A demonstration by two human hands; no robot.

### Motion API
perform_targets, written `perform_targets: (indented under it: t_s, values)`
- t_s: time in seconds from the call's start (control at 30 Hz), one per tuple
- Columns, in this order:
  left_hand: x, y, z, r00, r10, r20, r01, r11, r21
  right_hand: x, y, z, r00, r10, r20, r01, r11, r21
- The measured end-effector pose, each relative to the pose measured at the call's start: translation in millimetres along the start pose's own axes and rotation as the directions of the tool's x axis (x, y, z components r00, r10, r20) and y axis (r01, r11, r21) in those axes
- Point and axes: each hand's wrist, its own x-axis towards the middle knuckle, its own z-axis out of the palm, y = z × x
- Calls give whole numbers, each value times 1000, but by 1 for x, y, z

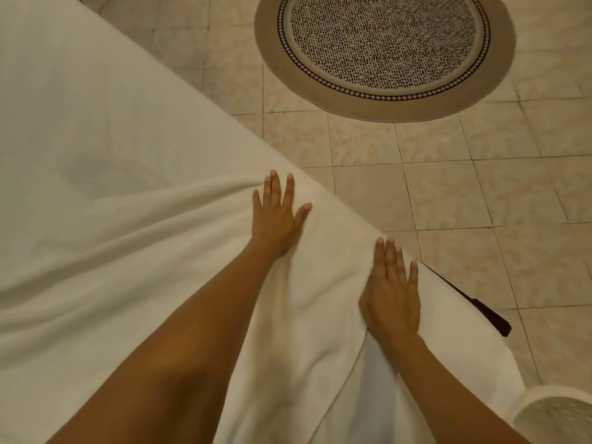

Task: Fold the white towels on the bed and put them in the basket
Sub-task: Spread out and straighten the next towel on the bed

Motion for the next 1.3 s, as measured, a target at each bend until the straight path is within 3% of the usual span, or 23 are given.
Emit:
perform_targets:
  t_s: [0.17,0.4,0.57,0.77,1.0,1.17,1.3]
  values:
    - [2,-5,-3,999,36,33,-37,999,31,2,20,6,997,-23,78,20,999,42]
    - [-3,-9,-31,986,52,161,-63,996,64,15,18,-12,956,-21,292,5,999,54]
    - [-24,-46,-60,994,27,109,-38,994,106,22,3,-29,969,-32,245,32,999,4]
    - [-59,-136,-95,979,-175,106,155,973,170,56,-88,-45,949,-246,199,249,968,10]
    - [-123,-252,-102,888,-434,153,404,895,192,83,-225,-34,785,-571,239,596,802,-39]
    - [-131,-301,-98,867,-484,120,476,875,92,101,-304,-17,703,-661,262,698,713,-75]
    - [-124,-332,-99,850,-522,75,524,852,-6,116,-354,1,685,-681,259,708,706,-14]
